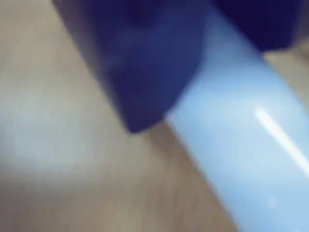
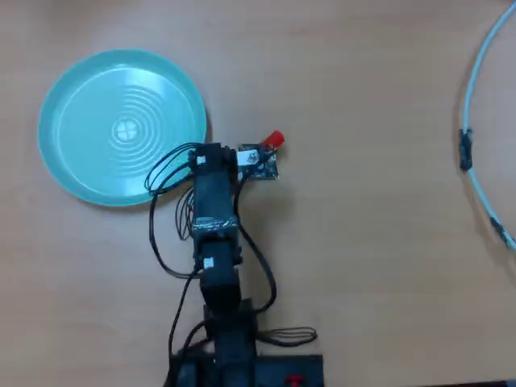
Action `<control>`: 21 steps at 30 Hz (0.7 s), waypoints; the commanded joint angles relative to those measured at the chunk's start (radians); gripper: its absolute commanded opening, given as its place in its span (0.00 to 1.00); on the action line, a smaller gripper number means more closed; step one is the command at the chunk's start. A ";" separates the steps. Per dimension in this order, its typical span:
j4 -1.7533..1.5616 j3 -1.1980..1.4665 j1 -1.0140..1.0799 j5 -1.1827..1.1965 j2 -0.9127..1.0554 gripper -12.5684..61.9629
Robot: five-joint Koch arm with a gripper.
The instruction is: Pick up the red pen and put it in the green bowl
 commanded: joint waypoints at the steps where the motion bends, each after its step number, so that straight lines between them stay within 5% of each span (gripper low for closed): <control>1: 0.038 -0.020 0.000 0.135 0.008 0.07; 8: 0.034 -0.032 0.005 0.683 0.021 0.07; 21: 0.037 -0.031 -0.064 0.729 0.423 0.07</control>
